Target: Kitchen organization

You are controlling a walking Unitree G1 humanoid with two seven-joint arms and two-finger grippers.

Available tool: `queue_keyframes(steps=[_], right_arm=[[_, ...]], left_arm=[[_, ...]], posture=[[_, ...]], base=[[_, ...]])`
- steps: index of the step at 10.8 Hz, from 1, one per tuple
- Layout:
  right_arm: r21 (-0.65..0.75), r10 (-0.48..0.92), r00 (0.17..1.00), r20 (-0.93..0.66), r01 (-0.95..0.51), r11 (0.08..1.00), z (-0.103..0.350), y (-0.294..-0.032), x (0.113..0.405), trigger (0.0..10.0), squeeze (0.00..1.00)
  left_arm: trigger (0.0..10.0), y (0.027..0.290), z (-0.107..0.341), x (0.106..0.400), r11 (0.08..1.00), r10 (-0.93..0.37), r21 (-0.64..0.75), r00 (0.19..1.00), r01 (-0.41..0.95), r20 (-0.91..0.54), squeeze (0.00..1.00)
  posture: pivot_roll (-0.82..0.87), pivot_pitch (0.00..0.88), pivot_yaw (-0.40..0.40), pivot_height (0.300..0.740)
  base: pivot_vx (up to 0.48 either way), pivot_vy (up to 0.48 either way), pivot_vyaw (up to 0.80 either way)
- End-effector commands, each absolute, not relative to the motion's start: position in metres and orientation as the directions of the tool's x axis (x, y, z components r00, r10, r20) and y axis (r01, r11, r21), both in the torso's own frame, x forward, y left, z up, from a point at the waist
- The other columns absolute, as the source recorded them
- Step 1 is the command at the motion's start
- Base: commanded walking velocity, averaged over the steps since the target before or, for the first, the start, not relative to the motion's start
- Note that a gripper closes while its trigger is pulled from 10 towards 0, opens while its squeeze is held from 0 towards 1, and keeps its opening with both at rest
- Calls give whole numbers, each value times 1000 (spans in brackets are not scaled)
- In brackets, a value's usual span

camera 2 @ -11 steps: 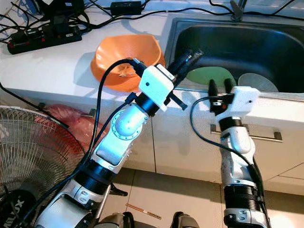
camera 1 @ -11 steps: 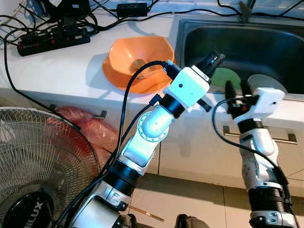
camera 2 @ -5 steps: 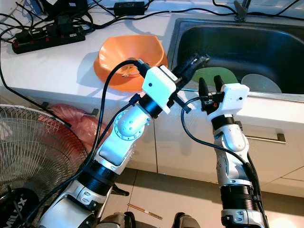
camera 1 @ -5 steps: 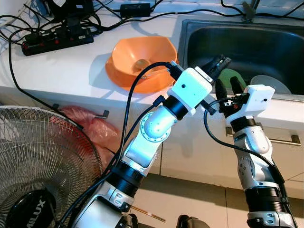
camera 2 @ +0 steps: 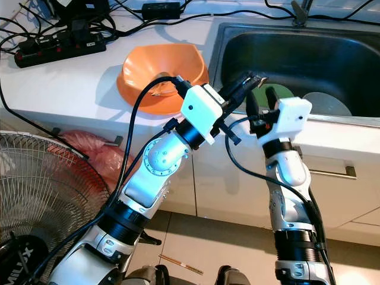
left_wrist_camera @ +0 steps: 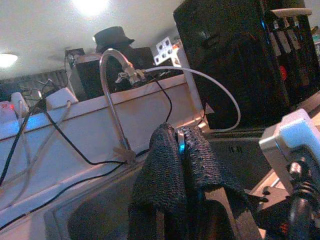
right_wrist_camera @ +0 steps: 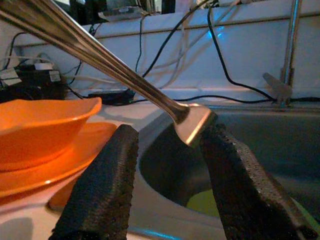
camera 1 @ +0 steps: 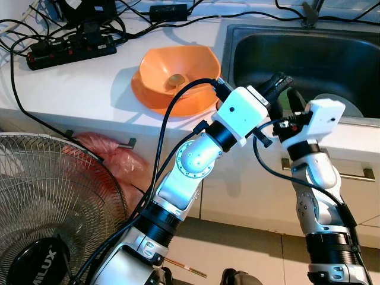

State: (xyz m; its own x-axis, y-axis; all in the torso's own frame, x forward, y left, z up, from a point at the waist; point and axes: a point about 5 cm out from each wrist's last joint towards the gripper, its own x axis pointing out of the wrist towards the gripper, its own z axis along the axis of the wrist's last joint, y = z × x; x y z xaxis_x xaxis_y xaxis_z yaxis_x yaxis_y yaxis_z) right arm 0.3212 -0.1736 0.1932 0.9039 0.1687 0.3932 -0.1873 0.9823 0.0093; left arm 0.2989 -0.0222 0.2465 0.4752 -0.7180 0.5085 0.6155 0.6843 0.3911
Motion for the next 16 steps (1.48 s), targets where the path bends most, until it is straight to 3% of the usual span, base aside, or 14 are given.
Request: queue_keyframes(steps=[1, 11, 16], right_arm=[[11, 195, 885, 424, -220, 975, 203, -166, 321, 10000, 0], [12, 196, 857, 476, -229, 973, 224, -159, 322, 10000, 0], [21, 267, 837, 478, -315, 949, 225, -145, 320, 10000, 0]], left_arm=[[10000, -28, 243, 297, 664, -735, 380, 467, 645, 492, 0], [10000, -32, 235, 292, 619, -772, 380, 442, 687, 457, 0], [10000, -34, 233, 289, 598, -788, 389, 425, 701, 446, 0]], posture=[[-7, 149, 73, 740], [-6, 154, 76, 740], [-5, 147, 78, 740]], base=[[0, 0, 0], [0, 0, 0], [0, 0, 0]])
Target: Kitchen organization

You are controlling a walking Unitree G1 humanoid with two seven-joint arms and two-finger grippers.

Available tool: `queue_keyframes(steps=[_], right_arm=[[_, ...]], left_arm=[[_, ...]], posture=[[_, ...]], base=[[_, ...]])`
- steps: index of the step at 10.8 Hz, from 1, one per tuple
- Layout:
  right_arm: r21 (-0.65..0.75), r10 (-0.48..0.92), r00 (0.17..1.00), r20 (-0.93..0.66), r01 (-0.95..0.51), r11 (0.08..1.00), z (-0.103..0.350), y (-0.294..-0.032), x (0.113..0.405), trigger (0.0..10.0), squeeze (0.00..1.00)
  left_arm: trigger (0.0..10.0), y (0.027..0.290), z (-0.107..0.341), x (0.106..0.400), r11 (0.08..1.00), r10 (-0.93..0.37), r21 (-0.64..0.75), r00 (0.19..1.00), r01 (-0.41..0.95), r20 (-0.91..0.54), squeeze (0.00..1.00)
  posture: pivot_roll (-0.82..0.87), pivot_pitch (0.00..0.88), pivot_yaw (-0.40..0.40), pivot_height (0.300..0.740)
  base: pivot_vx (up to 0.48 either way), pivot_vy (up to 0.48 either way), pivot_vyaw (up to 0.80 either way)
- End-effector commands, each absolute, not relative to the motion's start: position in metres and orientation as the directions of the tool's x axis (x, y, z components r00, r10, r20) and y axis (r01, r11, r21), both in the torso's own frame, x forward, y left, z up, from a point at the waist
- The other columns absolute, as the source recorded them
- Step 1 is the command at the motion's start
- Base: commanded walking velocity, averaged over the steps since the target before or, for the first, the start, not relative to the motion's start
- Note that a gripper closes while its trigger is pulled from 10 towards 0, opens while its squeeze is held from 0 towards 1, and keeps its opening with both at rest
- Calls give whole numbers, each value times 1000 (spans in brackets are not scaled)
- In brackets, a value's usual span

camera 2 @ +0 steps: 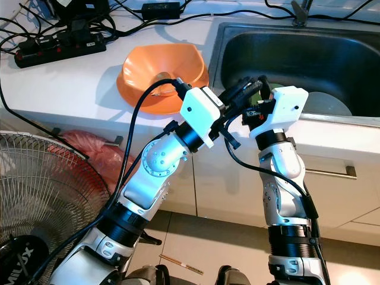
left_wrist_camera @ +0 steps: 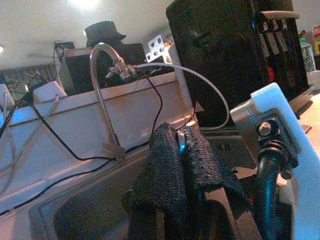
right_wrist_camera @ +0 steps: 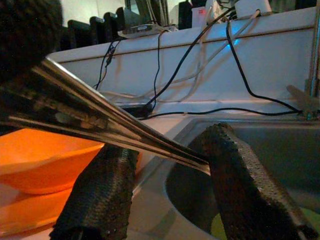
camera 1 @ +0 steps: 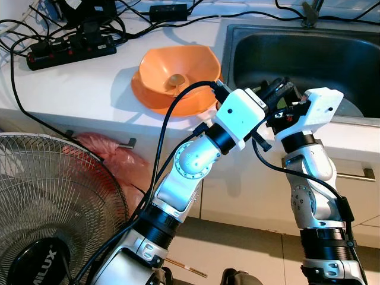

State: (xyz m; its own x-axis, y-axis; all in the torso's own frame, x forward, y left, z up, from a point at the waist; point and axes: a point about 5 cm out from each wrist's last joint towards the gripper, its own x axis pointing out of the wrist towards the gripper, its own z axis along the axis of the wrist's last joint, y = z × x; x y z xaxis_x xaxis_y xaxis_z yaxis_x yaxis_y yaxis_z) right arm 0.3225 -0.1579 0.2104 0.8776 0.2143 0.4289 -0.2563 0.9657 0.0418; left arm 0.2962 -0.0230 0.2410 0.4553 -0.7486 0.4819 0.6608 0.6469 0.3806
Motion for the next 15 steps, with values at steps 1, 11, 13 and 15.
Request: queue_keyframes(steps=[1, 11, 13, 15], right_arm=[[23, 277, 834, 476, -327, 945, 225, -143, 320, 10000, 0], [39, 280, 837, 470, -337, 941, 222, -143, 320, 0, 0], [38, 280, 838, 468, -336, 941, 222, -143, 321, 0, 0], [35, 281, 838, 468, -336, 941, 222, -143, 321, 0, 0]], left_arm=[[10000, -34, 233, 288, 596, -790, 389, 423, 703, 444, 0], [10000, -35, 229, 288, 582, -801, 388, 420, 715, 427, 0], [10000, -34, 229, 288, 584, -800, 389, 424, 713, 424, 0], [10000, -34, 229, 288, 584, -801, 389, 426, 712, 421, 0]], posture=[[-6, 145, 78, 740], [-1, 149, 75, 740], [1, 151, 73, 740], [1, 152, 73, 740]], base=[[0, 0, 0], [0, 0, 0], [0, 0, 0], [0, 0, 0]])
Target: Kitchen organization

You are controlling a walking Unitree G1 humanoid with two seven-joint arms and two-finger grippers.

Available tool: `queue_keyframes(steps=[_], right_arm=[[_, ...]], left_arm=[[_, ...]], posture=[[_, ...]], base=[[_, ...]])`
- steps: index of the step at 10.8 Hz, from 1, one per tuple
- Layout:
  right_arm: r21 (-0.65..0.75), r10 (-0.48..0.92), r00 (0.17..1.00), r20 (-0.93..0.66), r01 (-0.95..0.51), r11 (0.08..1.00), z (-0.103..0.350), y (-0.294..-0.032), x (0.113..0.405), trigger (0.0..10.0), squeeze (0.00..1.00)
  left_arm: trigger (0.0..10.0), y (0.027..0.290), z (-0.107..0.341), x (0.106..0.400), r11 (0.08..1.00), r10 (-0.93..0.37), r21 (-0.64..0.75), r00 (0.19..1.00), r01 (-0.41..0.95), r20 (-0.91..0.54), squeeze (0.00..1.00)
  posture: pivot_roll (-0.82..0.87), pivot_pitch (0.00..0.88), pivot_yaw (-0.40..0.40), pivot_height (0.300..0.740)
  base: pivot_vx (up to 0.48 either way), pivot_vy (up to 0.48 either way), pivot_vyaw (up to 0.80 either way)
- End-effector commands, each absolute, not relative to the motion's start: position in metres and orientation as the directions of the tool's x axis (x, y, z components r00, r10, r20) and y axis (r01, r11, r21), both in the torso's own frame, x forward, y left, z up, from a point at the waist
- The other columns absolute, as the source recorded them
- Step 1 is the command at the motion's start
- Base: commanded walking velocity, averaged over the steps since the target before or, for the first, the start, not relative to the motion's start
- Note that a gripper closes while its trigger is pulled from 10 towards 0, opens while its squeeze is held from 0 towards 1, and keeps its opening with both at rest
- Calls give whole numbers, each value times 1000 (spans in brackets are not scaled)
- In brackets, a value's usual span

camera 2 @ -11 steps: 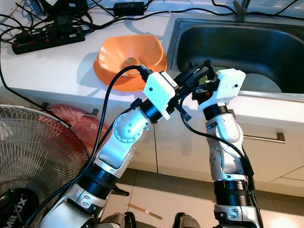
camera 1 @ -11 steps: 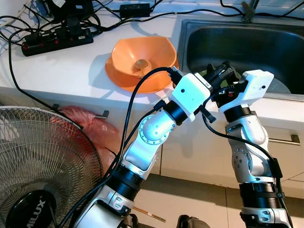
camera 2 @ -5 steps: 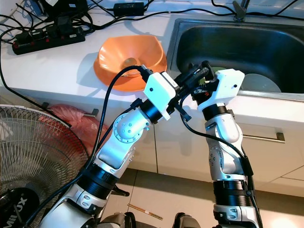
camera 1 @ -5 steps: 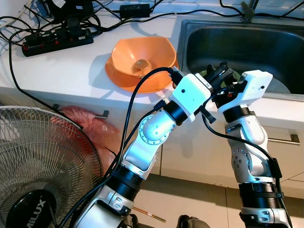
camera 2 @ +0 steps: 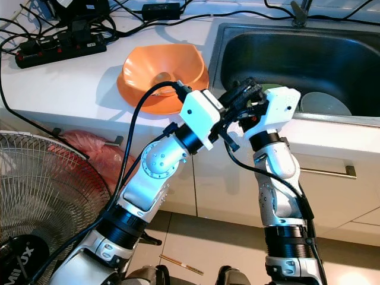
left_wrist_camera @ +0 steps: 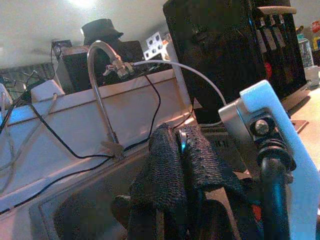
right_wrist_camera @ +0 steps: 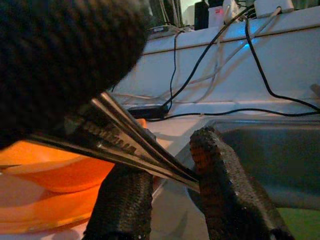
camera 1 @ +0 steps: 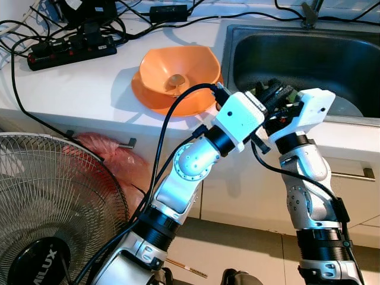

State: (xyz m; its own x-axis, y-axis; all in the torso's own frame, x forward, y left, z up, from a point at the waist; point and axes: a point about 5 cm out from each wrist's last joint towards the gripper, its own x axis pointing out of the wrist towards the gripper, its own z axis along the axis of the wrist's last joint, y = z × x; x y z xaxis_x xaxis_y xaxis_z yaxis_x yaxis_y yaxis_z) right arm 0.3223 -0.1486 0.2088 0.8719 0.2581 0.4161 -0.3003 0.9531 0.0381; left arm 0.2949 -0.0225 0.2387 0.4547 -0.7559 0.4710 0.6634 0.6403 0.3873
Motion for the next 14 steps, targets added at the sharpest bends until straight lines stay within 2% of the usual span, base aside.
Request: queue_keyframes(steps=[1, 10, 11, 12, 14], right_arm=[[33, 281, 839, 466, -334, 942, 222, -143, 320, 0, 0], [23, 245, 862, 443, -284, 959, 219, -148, 324, 0, 0], [23, 239, 866, 440, -277, 961, 218, -149, 325, 7882, 0], [27, 232, 869, 437, -271, 962, 218, -149, 325, 10000, 0], [35, 225, 872, 435, -266, 963, 217, -150, 326, 10000, 0]], left_arm=[[10000, -34, 228, 288, 584, -801, 389, 427, 713, 420, 0], [10000, -33, 227, 289, 586, -801, 395, 431, 707, 416, 0], [10000, -33, 227, 289, 587, -800, 397, 432, 706, 416, 0], [10000, -33, 227, 290, 590, -799, 400, 435, 701, 416, 1000], [10000, -33, 226, 290, 593, -797, 396, 440, 701, 414, 1000]], posture=[[0, 151, 74, 740], [5, 153, 70, 740], [5, 152, 70, 740], [5, 152, 70, 740], [6, 147, 71, 740]], base=[[0, 0, 0], [0, 0, 0], [0, 0, 0], [0, 0, 0], [0, 0, 0]])
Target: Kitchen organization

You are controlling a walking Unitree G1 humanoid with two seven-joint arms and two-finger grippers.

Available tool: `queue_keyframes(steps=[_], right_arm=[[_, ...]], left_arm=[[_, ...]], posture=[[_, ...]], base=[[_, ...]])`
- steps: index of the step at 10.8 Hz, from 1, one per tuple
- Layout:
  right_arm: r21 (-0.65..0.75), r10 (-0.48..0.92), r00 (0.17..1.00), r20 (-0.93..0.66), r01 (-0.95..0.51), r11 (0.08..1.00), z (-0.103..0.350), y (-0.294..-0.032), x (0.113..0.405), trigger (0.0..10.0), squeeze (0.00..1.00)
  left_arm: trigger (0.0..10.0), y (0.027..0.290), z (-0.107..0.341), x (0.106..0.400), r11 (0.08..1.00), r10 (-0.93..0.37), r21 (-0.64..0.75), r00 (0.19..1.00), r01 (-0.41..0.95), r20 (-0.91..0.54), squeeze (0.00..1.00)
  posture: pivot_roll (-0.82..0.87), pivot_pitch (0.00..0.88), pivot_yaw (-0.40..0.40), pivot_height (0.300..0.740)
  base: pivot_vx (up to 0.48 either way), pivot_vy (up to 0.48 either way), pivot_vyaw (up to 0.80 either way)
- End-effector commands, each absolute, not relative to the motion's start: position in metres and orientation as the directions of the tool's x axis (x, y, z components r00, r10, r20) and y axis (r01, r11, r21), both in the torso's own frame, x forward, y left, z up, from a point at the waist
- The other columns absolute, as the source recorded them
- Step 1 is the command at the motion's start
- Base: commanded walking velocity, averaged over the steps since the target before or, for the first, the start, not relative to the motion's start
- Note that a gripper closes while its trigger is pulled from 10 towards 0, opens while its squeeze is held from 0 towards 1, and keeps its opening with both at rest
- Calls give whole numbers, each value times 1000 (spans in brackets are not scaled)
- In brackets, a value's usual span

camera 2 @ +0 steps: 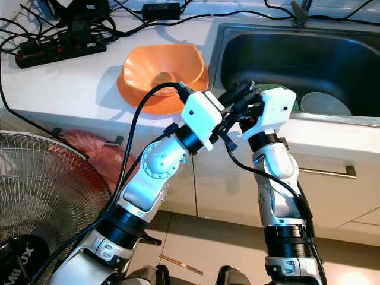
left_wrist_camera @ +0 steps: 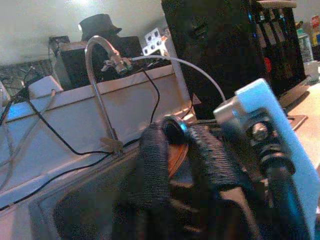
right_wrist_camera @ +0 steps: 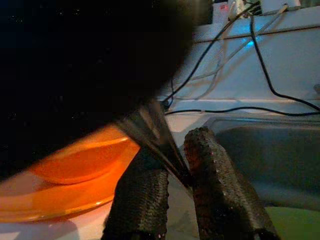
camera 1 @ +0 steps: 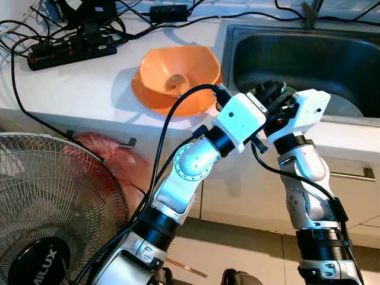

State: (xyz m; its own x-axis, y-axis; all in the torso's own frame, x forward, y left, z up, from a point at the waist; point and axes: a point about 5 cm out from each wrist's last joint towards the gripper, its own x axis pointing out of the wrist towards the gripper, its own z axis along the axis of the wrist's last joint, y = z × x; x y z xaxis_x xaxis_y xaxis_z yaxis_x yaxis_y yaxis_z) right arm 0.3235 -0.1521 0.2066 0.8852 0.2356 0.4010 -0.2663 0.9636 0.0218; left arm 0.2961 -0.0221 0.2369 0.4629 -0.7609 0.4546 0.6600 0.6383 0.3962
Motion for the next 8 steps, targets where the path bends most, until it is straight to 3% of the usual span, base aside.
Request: queue_keyframes(steps=[1, 3, 4, 8], right_arm=[[36, 223, 873, 434, -264, 964, 217, -150, 326, 10000, 0], [37, 218, 875, 433, -259, 965, 217, -150, 326, 10000, 0], [39, 207, 878, 433, -248, 968, 217, -152, 327, 10000, 0], [61, 86, 889, 449, -126, 990, 222, -168, 331, 10000, 0]], left_arm=[[10000, -32, 226, 290, 596, -795, 397, 443, 698, 415, 1000], [10000, -32, 226, 290, 596, -795, 401, 442, 695, 415, 1000], [10000, -31, 227, 290, 596, -795, 404, 440, 694, 417, 0], [10000, -29, 229, 287, 601, -790, 405, 434, 690, 433, 0]], posture=[[6, 146, 71, 740], [5, 142, 72, 740], [5, 140, 72, 740], [5, 139, 69, 740]], base=[[0, 0, 0], [0, 0, 0], [0, 0, 0], [0, 0, 0]])
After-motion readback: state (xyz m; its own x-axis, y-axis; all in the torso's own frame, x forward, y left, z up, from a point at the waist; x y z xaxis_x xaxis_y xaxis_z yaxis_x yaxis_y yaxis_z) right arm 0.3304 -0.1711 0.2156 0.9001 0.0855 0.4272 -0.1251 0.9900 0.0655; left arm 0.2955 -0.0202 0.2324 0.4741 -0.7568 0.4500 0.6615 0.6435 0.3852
